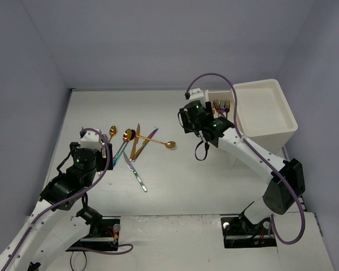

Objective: Sort the eating utensils into containers

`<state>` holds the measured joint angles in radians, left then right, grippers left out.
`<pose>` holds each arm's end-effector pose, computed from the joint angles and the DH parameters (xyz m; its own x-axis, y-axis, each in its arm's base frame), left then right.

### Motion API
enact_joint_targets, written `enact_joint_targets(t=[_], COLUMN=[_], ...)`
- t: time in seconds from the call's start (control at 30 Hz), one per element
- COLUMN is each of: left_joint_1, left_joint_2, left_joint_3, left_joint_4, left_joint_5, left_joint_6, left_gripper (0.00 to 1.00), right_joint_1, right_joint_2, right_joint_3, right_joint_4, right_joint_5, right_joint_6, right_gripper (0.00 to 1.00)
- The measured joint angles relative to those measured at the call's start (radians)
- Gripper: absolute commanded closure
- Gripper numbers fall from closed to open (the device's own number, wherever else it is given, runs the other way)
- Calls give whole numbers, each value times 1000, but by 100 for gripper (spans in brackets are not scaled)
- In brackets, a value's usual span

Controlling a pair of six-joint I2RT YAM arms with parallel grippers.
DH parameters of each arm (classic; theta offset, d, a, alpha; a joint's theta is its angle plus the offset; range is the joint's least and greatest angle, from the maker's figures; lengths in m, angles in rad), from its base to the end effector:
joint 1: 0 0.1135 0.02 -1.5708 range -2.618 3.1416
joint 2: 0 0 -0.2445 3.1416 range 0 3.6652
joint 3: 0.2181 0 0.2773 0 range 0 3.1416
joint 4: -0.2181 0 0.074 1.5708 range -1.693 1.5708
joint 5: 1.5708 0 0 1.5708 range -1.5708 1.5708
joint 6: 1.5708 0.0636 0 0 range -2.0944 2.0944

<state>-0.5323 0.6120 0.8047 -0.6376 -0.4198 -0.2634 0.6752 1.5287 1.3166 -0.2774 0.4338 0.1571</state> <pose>0.1797 -0.0758 0.3079 -0.3962 -0.0426 -0.9172 0.0449 0.9968 -0.0657 0.3315 0.2312 0.2975 -0.4059 -0.1432 -0.9026 -0.2167 0.9746 -0.0571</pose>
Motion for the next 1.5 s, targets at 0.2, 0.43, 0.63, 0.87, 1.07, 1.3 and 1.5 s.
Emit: enact_joint_targets(t=[0.2,0.43,0.63,0.87,1.07,1.3,1.5], left_joint_1=[1,3,5,5,5,5,5], left_joint_2=[0,1,1,2,3,3,4], left_joint_3=[0,0,-1,-1,-1,-2,-3], left_joint_4=[0,0,0,0,0,0,0], left_joint_5=[0,0,0,1,2,4,5], left_joint_6=[-1,-1,-2,-2,-2,-2,-2], left_gripper=[22,22,22,22,22,22,22], right_joint_1=[-58,-119,-129,-166,-180,-187,-198], right_joint_2=[-58,-106,-112,-111,-81,-63,-78], right_joint_3=[-42,-66,-66,-66,-60,-20,39], right_joint_4=[39,22,20,21,20,5,1], right_joint_5=[-17,-23,-28,-44,-53,-65,-69], right_joint_6=[7,10,5,-1,-6,-19,-65], right_gripper=[35,34,33,32,33,33,31])
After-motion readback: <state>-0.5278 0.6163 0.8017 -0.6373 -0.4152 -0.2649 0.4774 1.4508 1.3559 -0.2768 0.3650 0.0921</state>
